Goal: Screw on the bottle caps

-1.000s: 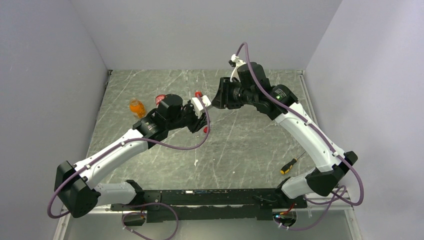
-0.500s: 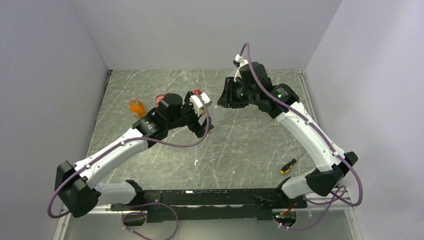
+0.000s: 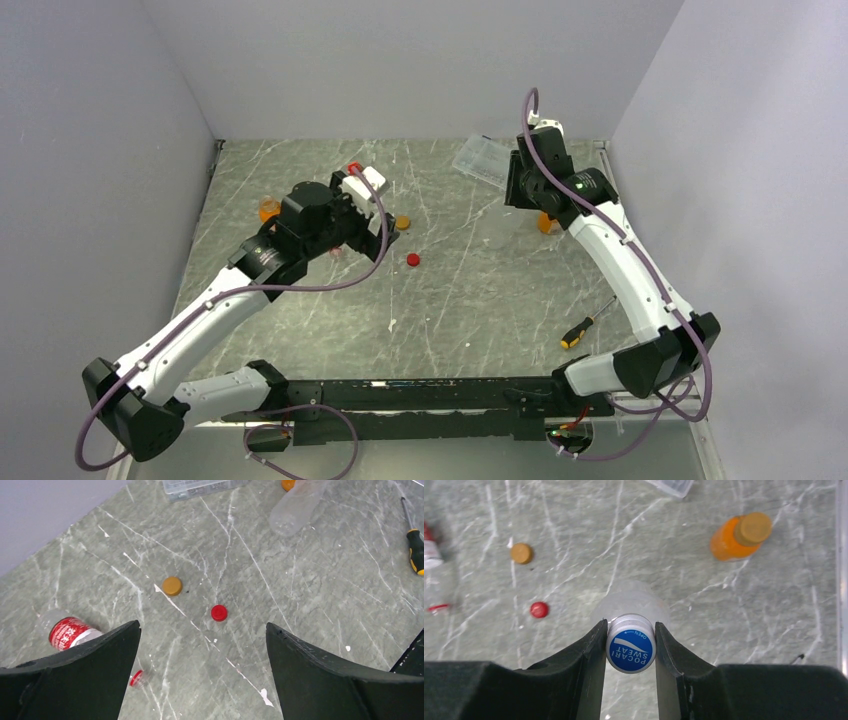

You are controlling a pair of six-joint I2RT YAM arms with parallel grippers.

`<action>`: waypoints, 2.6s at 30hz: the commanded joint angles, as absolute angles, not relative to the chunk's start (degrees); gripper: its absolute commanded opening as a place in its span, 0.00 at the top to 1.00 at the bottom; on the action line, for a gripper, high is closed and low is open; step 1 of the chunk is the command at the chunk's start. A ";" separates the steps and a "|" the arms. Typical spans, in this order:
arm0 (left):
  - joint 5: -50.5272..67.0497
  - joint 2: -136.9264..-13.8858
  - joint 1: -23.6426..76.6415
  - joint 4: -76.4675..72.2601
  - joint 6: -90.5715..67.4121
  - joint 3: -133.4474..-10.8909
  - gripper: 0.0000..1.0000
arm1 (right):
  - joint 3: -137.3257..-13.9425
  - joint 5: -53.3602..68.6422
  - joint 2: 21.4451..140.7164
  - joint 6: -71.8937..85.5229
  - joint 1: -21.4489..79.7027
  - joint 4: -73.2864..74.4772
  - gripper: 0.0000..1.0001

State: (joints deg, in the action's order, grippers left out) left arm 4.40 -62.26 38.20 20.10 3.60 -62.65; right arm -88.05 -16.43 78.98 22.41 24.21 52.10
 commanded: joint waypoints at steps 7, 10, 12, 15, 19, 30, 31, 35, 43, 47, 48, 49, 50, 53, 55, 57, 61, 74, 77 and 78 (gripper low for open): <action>5.59 -59.18 35.71 20.52 1.03 -61.80 0.01 | -85.51 -20.47 84.65 15.43 18.27 40.62 0.96; 6.21 -58.98 35.60 20.41 0.73 -61.49 0.01 | -85.51 -19.82 86.89 14.61 16.67 40.15 0.93; 6.44 -58.97 35.53 20.56 0.75 -61.60 0.01 | -85.24 -18.78 87.73 14.36 15.73 39.93 0.92; 6.62 -59.02 35.43 20.64 0.70 -61.39 0.01 | -84.97 -17.28 88.62 14.07 14.43 39.95 0.90; 7.13 -59.48 35.33 20.66 0.38 -61.37 0.01 | -83.96 -16.52 89.36 13.88 14.00 39.69 0.88; 7.59 -59.61 35.07 20.96 0.35 -61.35 0.01 | -81.32 -16.17 89.57 14.36 13.95 38.55 0.68; 7.54 -59.59 35.06 20.92 0.35 -61.28 0.01 | -81.22 -16.11 89.51 14.41 13.97 38.58 0.67; 7.69 -59.59 35.02 21.00 0.35 -61.25 0.01 | -80.95 -16.00 89.23 14.59 13.91 38.45 0.63; 7.98 -59.80 34.98 20.96 0.35 -61.08 0.01 | -80.68 -15.39 88.53 14.85 13.97 38.50 0.53; 8.07 -60.02 34.98 20.98 0.35 -61.07 0.01 | -80.96 -15.45 88.37 15.02 13.95 38.88 0.51; 8.08 -59.98 34.98 20.97 0.42 -61.08 0.01 | -81.15 -15.47 88.29 15.03 13.97 38.95 0.50; 8.09 -60.02 34.96 20.92 0.36 -61.09 0.01 | -81.31 -15.47 88.25 15.03 13.97 39.09 0.49; 8.09 -60.03 34.98 20.98 0.35 -61.16 0.00 | -81.49 -15.55 88.10 15.03 13.91 39.21 0.48; 7.91 -60.03 34.98 20.99 -0.62 -61.26 0.01 | -82.18 -15.73 87.77 15.16 13.95 39.75 0.44; 7.83 -60.02 34.98 21.04 -1.72 -61.41 0.01 | -82.67 -15.65 87.63 15.27 13.95 40.14 0.42; 7.67 -60.03 34.98 21.08 -2.01 -61.48 0.01 | -83.47 -15.73 87.62 15.53 13.97 40.85 0.40; 5.47 -60.33 34.91 21.67 -3.16 -62.23 0.01 | -84.65 -15.35 86.06 16.17 13.97 41.67 0.31; -10.87 -66.98 22.96 32.44 -19.23 -67.21 0.00 | -89.25 -11.53 74.12 20.20 14.21 48.93 0.10; -9.24 -70.01 19.00 31.30 -21.74 -65.77 0.01 | -88.26 -8.25 70.26 21.15 14.89 48.56 0.10; -8.58 -71.14 17.92 30.37 -22.11 -65.17 0.01 | -87.86 -7.13 69.02 21.51 15.43 48.31 0.10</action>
